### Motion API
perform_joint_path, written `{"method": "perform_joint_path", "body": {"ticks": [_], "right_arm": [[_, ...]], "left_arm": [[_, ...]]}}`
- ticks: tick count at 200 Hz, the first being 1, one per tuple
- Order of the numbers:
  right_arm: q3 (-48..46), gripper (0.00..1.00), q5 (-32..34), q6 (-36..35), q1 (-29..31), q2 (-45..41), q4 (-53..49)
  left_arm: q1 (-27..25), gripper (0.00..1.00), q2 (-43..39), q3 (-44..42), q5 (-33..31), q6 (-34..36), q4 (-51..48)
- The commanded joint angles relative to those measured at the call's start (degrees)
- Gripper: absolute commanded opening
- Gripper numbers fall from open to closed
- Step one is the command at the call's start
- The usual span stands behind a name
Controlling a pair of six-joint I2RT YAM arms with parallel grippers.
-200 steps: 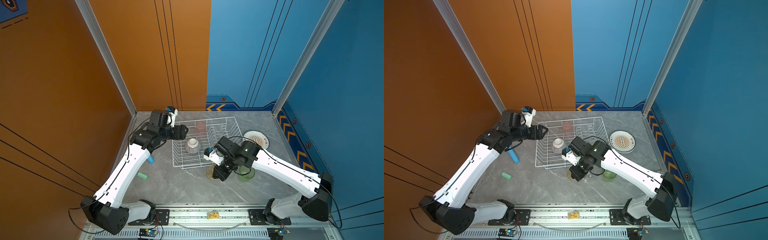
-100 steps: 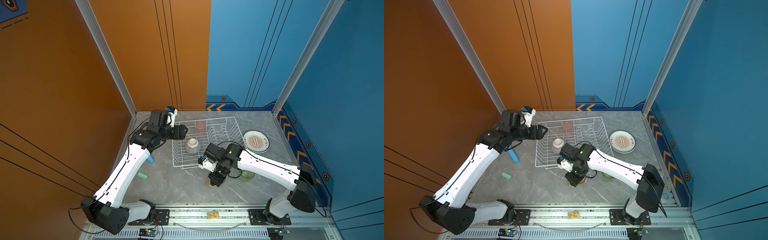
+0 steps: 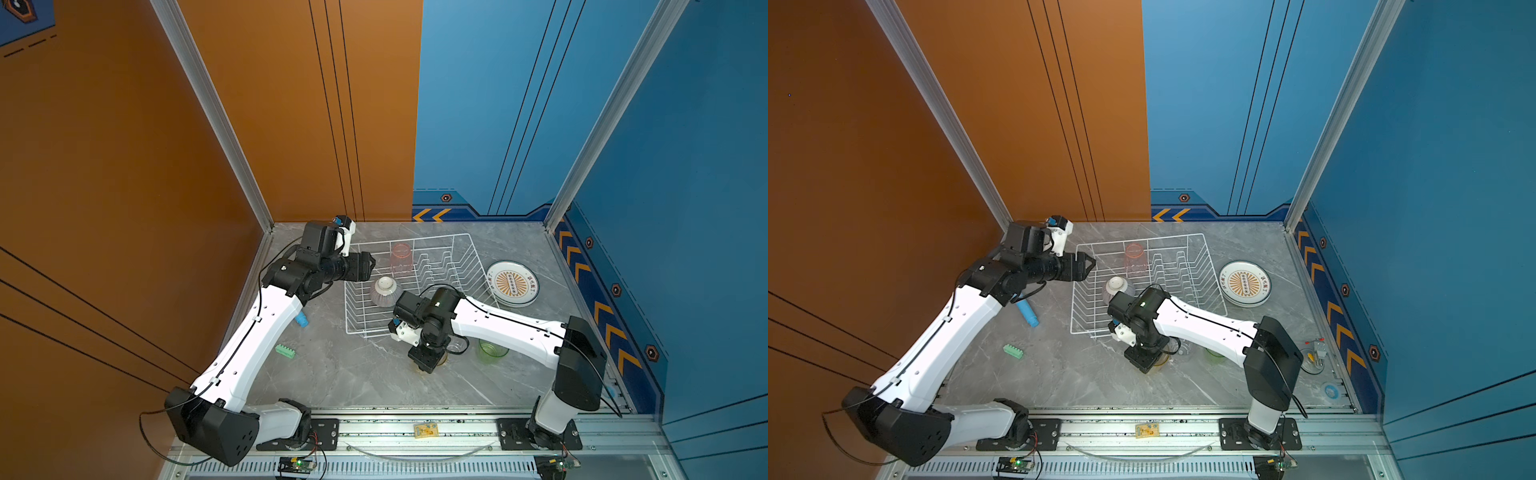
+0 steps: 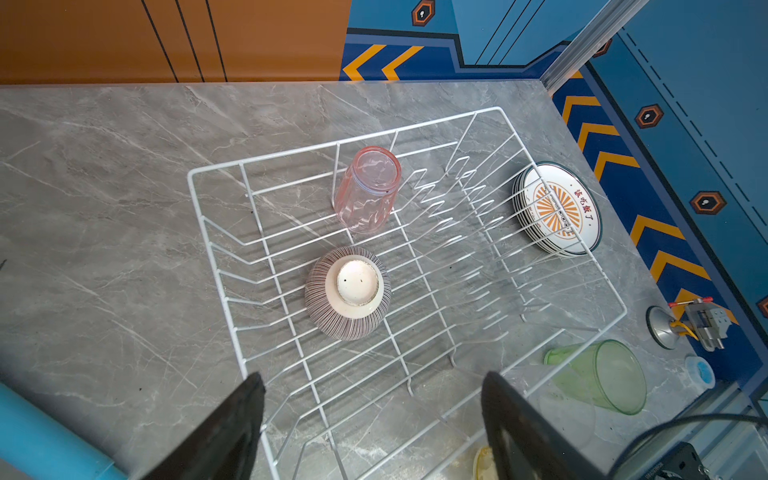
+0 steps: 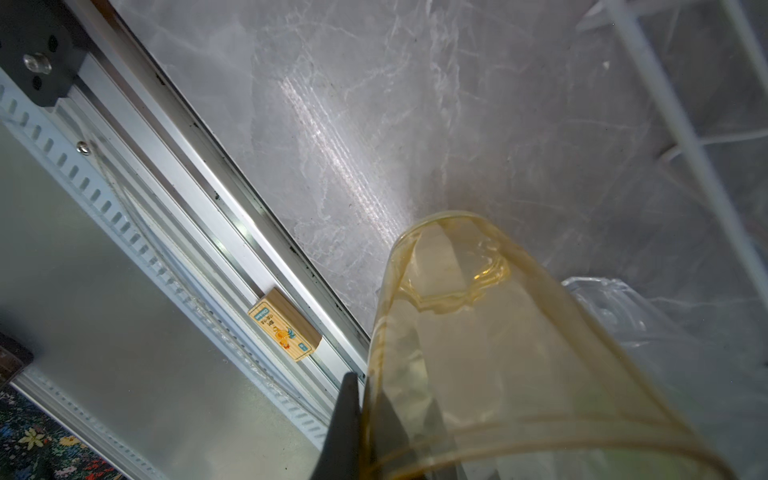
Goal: Unload the mixed dishes from the dish rack
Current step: 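Lower the yellow glass with the right gripper toward the table beside the rack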
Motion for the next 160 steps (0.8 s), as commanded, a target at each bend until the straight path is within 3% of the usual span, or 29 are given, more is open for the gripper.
{"method": "perform_joint_path", "body": {"ticks": [1, 160], "right_arm": [[2.88, 0.0, 5.68, -0.77, 0.61, 1.66, -2.58], [8.56, 0.0, 11.59, -3.02, 0.87, 10.82, -4.47]], "left_arm": [[0.6, 0.83, 0.13, -0.42, -0.89, 0.99, -0.54], [0.76, 0.83, 0.42, -0.47, -0.3, 1.3, -0.55]]}}
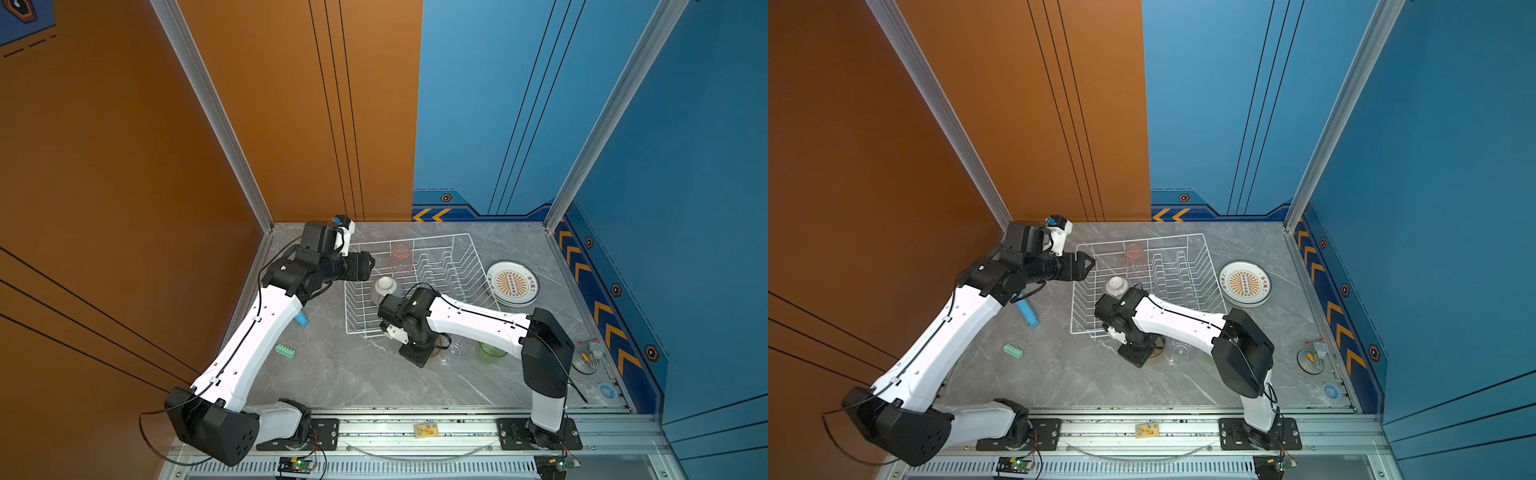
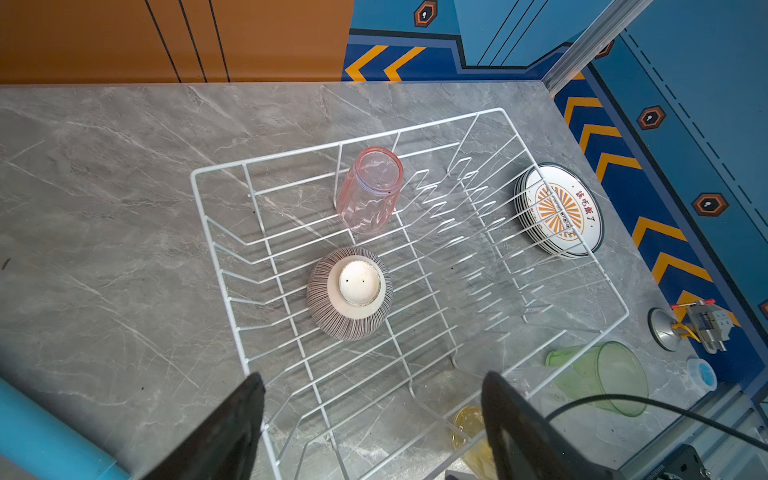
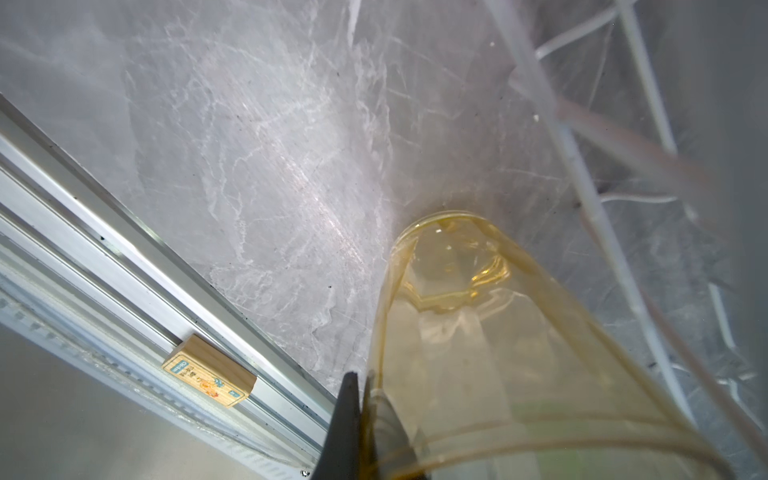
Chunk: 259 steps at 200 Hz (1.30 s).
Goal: Unload the mixed dishes from the dish rack
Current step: 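Lower the yellow glass with the right gripper toward the table beside the rack, then set the yellow glass upright on the table and open the right gripper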
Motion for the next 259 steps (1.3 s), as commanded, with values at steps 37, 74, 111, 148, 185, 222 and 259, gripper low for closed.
{"method": "perform_joint_path", "body": {"ticks": [37, 74, 111, 148, 185, 222, 259], "right_arm": [[2.24, 0.0, 3.17, -1.45, -0.51, 2.62, -2.22], [2.91, 0.0, 3.11, -1.76, -0.52, 3.67, -2.48], [2.95, 0.0, 2.89, -1.89, -0.27, 4.38, -3.4], [2.39, 0.0, 3.81, -1.55, 0.41, 3.89, -4.15], [1.98, 0.0, 4.94, -1.1, 1.22, 3.35, -5.36], [1.56, 0.0, 6.46, -0.07, 2.28, 1.4, -5.82], [1.11, 0.0, 5.37, 0.13, 2.71, -0.38, -5.81]], "left_arm": [[0.48, 0.83, 0.41, -0.47, -0.18, 1.23, -0.55], [0.6, 0.83, 0.35, -0.38, 0.0, 1.23, -0.6], [0.69, 0.83, 0.32, -0.38, 0.17, 1.32, -0.6], [0.72, 0.83, 0.2, -0.55, 0.14, 1.32, -0.64], [0.72, 0.83, 0.13, -0.55, 0.22, 1.23, -0.65], [0.72, 0.83, -0.3, -0.56, 0.09, 1.14, -0.82], [0.71, 0.83, -0.42, -0.47, 0.22, 0.79, -0.9]]}}
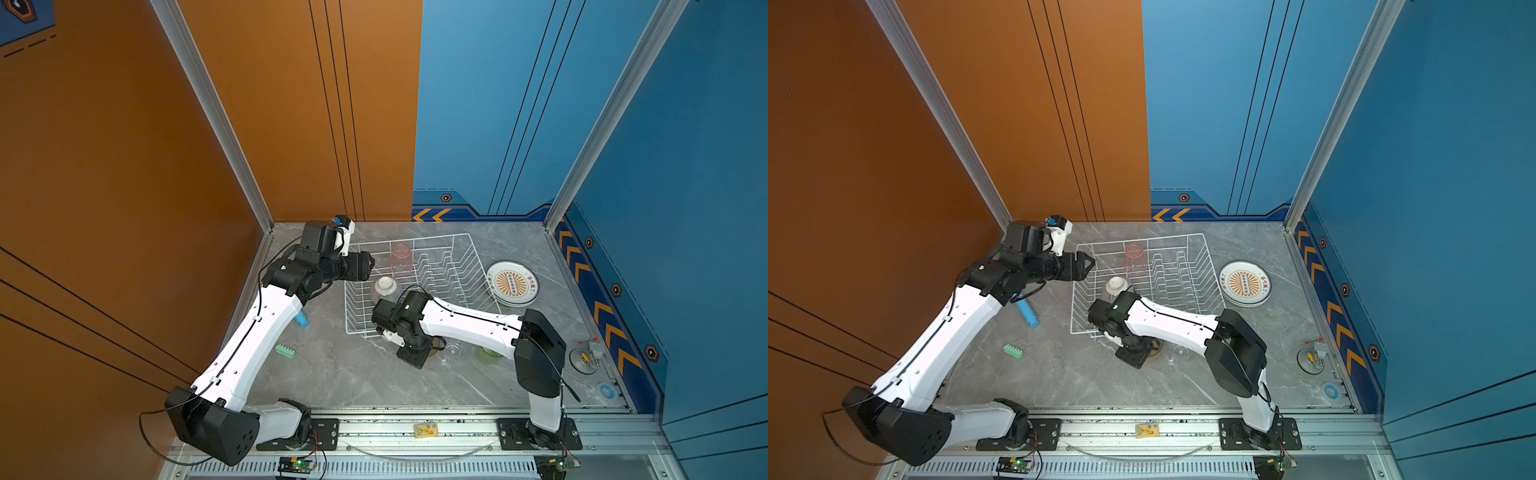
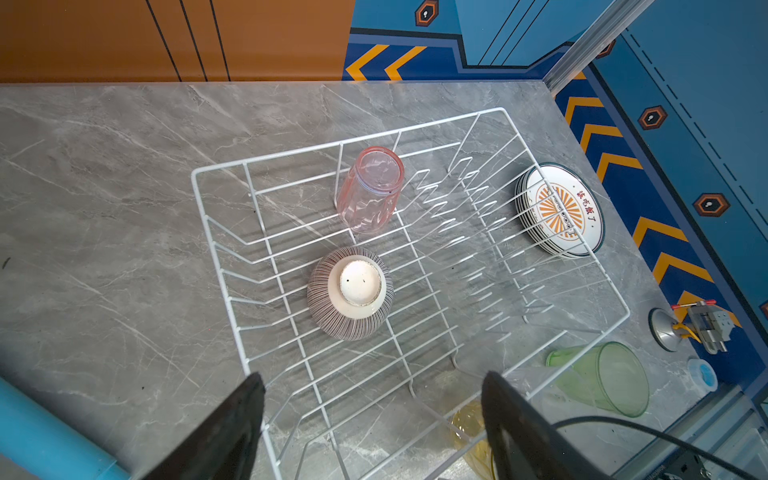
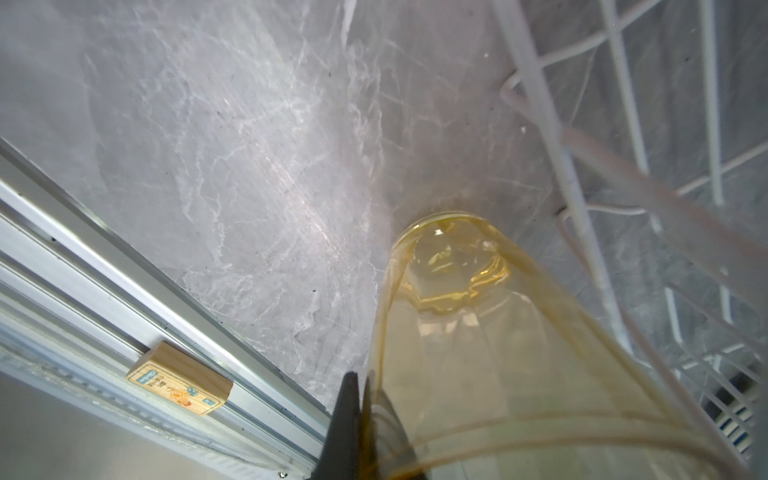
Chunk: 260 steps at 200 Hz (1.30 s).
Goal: Unload the mixed dishes from the dish rack
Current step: 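Set the yellow glass upright on the table and open the right gripper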
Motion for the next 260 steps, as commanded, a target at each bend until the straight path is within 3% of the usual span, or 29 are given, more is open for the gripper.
{"method": "perform_joint_path", "body": {"ticks": [1, 260], "right_arm": [[-0.99, 0.0, 0.99, 0.85, 0.43, -2.48, -3.35], [-2.66, 0.0, -5.2, -2.14, -0.96, -0.1, 3.02]], "left_arm": [[0.52, 0.83, -0.49, -0.47, 0.19, 0.75, -0.9], [-1.39, 0.83, -0.22, 0.59, -1.99, 0.18, -3.03]]}}
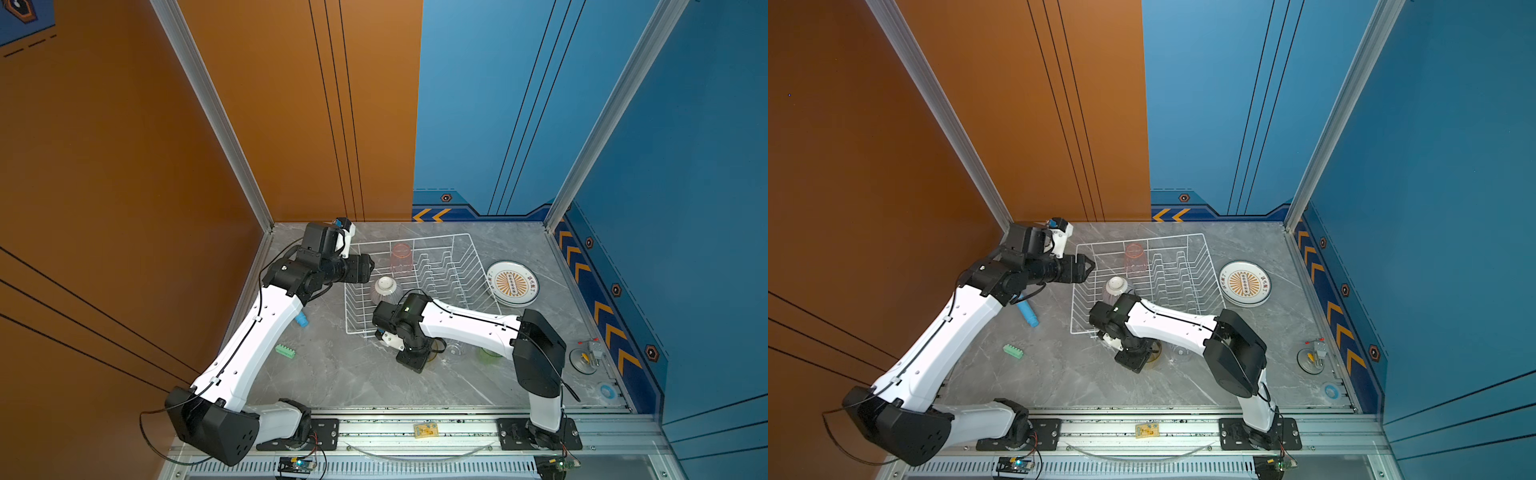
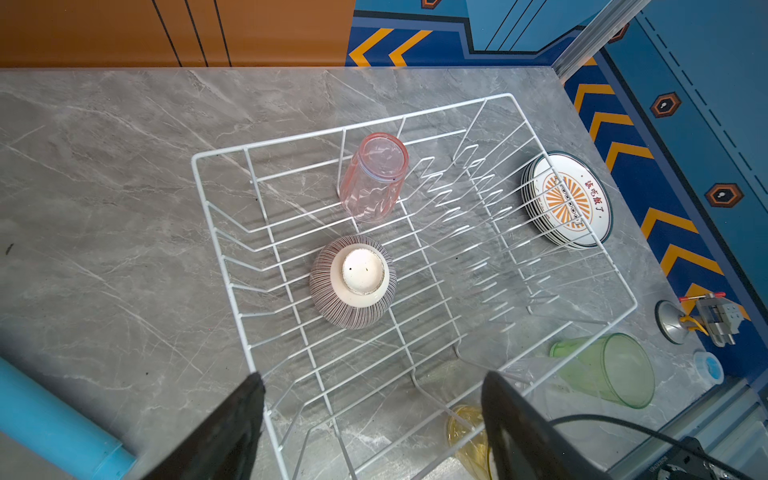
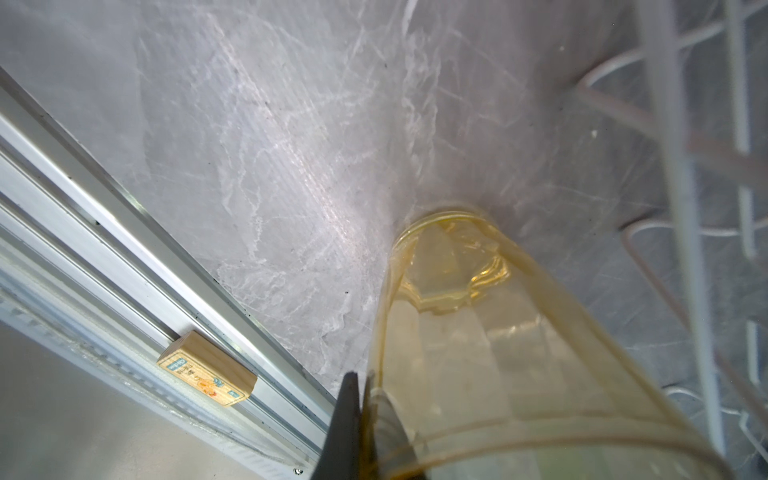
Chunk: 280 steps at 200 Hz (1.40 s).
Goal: Unload the mixed dishes from the dish rack
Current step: 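Set the yellow glass upright on the table and open the right gripper, then raise the right gripper away while the left gripper reaches to the pink glass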
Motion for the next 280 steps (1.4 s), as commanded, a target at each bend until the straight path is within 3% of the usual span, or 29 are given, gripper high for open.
{"method": "perform_joint_path", "body": {"ticks": [1, 98, 155, 200, 280], "right_arm": [[-0.96, 0.0, -0.34, -0.61, -0.59, -0.1, 0.42], [-1.24, 0.13, 0.01, -0.63, -0.93, 0.32, 0.48], [-1.12, 0.39, 0.95, -0.37, -0.94, -0.32, 0.48], [-1.08, 0.52, 2.06, 0.08, -1.03, -2.38, 0.47], [-1.02, 0.55, 1.9, 0.69, -1.83, -10.2, 0.48]], "left_arm": [[-0.57, 0.83, -0.21, 0.59, -1.28, 0.24, -1.3], [-1.28, 0.83, -0.21, 1.64, -1.87, 0.29, -2.07], [-1.37, 0.83, -0.55, 1.86, -2.4, 0.46, -2.67], [-1.96, 0.83, 0.19, 1.99, -3.45, 0.64, -3.54], [-2.83, 0.83, 1.02, 2.08, -5.19, 0.99, -3.88]]}}
